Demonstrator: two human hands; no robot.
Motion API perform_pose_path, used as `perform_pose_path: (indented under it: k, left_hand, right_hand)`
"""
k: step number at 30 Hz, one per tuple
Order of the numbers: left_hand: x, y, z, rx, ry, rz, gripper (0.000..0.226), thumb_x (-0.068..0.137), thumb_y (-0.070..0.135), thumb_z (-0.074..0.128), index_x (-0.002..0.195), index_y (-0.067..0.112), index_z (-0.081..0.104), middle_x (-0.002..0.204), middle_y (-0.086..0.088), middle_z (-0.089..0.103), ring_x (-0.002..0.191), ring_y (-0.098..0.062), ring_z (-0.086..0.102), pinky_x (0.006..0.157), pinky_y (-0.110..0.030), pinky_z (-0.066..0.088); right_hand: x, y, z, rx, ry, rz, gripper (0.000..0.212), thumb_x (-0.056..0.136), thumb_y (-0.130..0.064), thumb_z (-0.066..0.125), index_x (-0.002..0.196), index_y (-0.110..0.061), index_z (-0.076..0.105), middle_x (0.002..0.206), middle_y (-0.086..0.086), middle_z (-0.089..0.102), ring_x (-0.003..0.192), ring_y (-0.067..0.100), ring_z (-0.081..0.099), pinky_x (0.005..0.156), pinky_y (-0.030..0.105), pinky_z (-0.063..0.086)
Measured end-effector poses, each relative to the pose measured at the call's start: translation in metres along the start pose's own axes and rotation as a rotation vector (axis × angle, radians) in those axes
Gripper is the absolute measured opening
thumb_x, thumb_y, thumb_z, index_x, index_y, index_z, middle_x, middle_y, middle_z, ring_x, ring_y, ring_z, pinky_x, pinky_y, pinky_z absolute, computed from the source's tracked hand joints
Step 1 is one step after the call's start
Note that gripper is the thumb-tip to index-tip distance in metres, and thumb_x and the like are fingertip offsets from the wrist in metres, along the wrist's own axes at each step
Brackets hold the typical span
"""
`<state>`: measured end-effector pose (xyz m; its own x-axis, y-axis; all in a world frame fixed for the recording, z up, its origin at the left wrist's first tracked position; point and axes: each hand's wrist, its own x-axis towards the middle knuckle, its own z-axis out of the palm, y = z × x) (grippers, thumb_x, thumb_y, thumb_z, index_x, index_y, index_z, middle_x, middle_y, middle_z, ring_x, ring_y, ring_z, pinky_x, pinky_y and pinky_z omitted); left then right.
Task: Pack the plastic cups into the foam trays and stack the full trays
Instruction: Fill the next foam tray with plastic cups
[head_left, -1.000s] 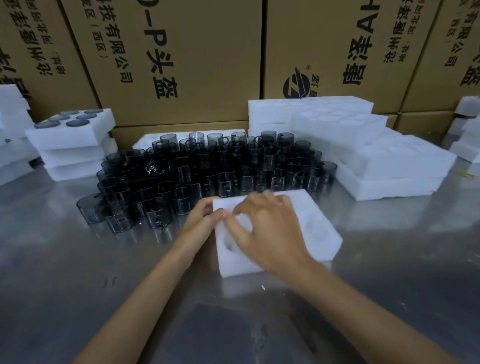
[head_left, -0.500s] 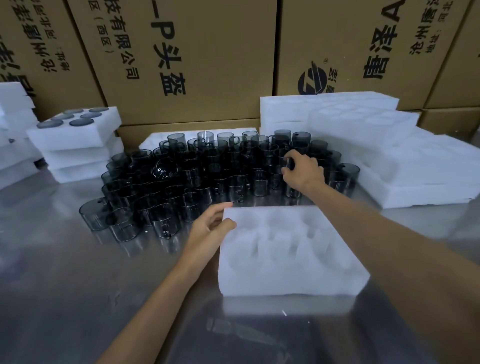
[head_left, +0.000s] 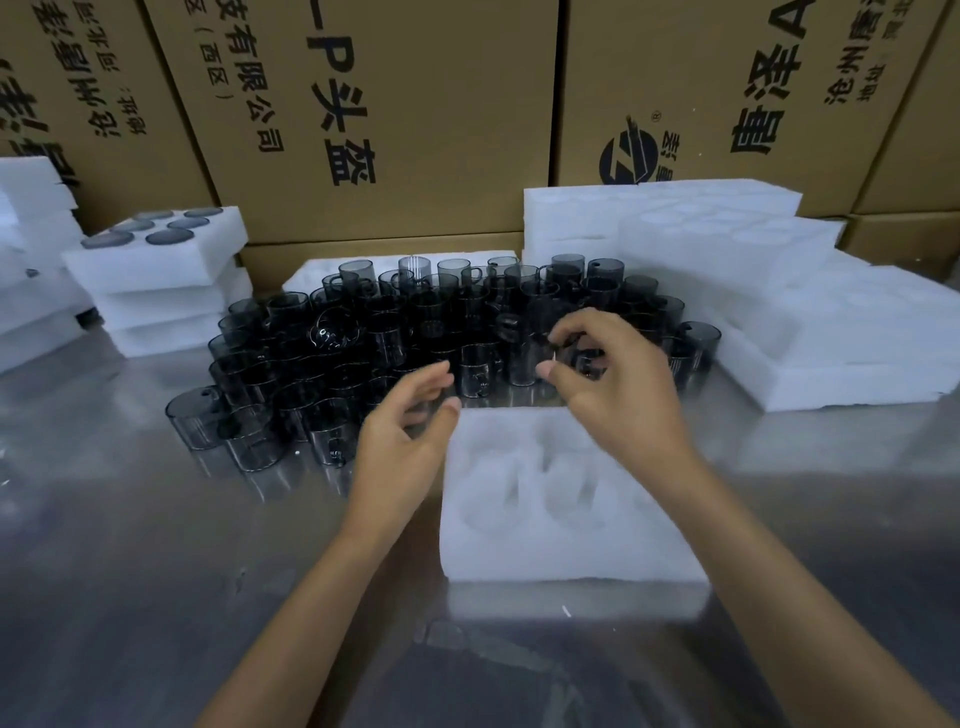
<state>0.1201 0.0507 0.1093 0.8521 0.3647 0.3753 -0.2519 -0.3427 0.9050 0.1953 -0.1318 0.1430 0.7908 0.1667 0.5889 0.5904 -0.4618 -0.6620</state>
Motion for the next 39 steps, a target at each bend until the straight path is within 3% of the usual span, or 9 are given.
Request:
perform_pose_path:
  k: [5,8,13,19,25,29,32,36,39]
  left_hand:
    - [-0.007,0.008,-0.003,-0.062,-0.004,0.123,0.036,0.096,0.014,0.063,0.128,0.029,0.063,0.117,0.018,0.068,0.115,0.000,0.060,0.090,-0.012,0.047]
    - [-0.007,0.010,-0.003,-0.073,-0.016,0.149,0.036,0.094,0.013,0.065,0.126,0.030,0.063,0.115,0.016,0.068,0.112,-0.002,0.062,0.087,-0.012,0.047]
    - [-0.007,0.009,-0.003,-0.060,-0.061,0.152,0.034,0.095,0.015,0.064,0.126,0.028,0.064,0.113,0.015,0.069,0.107,-0.004,0.063,0.090,-0.018,0.050]
    - [-0.006,0.006,-0.007,-0.012,-0.113,0.075,0.010,0.091,0.022,0.069,0.101,0.025,0.069,0.098,0.009,0.069,0.093,-0.010,0.063,0.088,-0.035,0.052]
    - [-0.002,0.002,-0.025,0.026,-0.309,0.028,0.003,0.085,0.017,0.076,0.084,0.017,0.073,0.083,0.004,0.072,0.082,-0.008,0.067,0.077,-0.017,0.050]
    - [0.002,-0.004,-0.035,0.010,-0.348,-0.070,0.016,0.083,0.036,0.072,0.073,0.024,0.076,0.080,0.000,0.069,0.076,-0.015,0.060,0.077,-0.029,0.044]
    - [0.004,-0.005,-0.033,-0.007,-0.241,-0.056,0.003,0.081,0.027,0.077,0.083,0.024,0.078,0.089,0.001,0.067,0.082,-0.021,0.058,0.080,-0.033,0.044]
    - [0.000,-0.003,-0.027,0.045,-0.242,0.022,0.041,0.094,0.007,0.062,0.122,0.035,0.065,0.122,0.022,0.062,0.109,-0.004,0.058,0.089,-0.025,0.048]
    - [-0.004,-0.003,-0.023,0.114,-0.317,0.092,0.063,0.095,-0.009,0.044,0.140,0.033,0.053,0.144,0.029,0.046,0.134,0.004,0.041,0.112,-0.023,0.035]
  right_hand:
    - [-0.037,-0.021,0.013,0.086,-0.082,-0.063,0.079,0.083,-0.019,0.078,0.139,-0.050,0.031,0.124,-0.025,0.047,0.110,0.000,0.055,0.090,0.016,0.044]
    - [-0.041,-0.019,0.015,0.065,-0.080,-0.044,0.077,0.081,-0.021,0.080,0.141,-0.039,0.035,0.131,-0.020,0.047,0.115,0.002,0.053,0.092,0.019,0.044]
    - [-0.046,-0.014,0.012,0.011,-0.101,-0.041,0.063,0.078,-0.022,0.082,0.132,-0.029,0.050,0.123,-0.018,0.048,0.105,-0.003,0.051,0.087,0.016,0.044]
    - [-0.041,-0.009,0.011,0.060,-0.260,0.030,0.072,0.086,-0.002,0.067,0.146,-0.032,0.041,0.145,-0.016,0.045,0.132,0.008,0.044,0.108,0.030,0.041]
    - [-0.020,-0.018,0.019,0.158,-0.476,0.016,0.066,0.084,0.007,0.064,0.139,-0.028,0.052,0.137,-0.008,0.044,0.125,0.003,0.044,0.098,0.002,0.031]
    - [-0.018,-0.016,0.027,0.166,-0.575,0.046,0.064,0.089,0.001,0.066,0.141,-0.034,0.052,0.127,-0.004,0.043,0.121,0.006,0.045,0.097,0.002,0.033]
    - [-0.021,-0.008,0.028,0.124,-0.576,0.045,0.065,0.093,-0.006,0.065,0.145,-0.039,0.046,0.128,-0.008,0.043,0.126,0.007,0.042,0.106,0.009,0.029]
    - [-0.022,-0.003,0.026,0.023,-0.638,0.058,0.065,0.098,-0.013,0.059,0.151,-0.043,0.036,0.135,-0.010,0.039,0.121,0.012,0.046,0.096,0.010,0.033]
    - [-0.025,-0.002,0.029,-0.068,-0.648,0.008,0.065,0.100,-0.015,0.054,0.155,-0.037,0.027,0.150,-0.012,0.030,0.137,0.009,0.030,0.096,0.000,0.022]
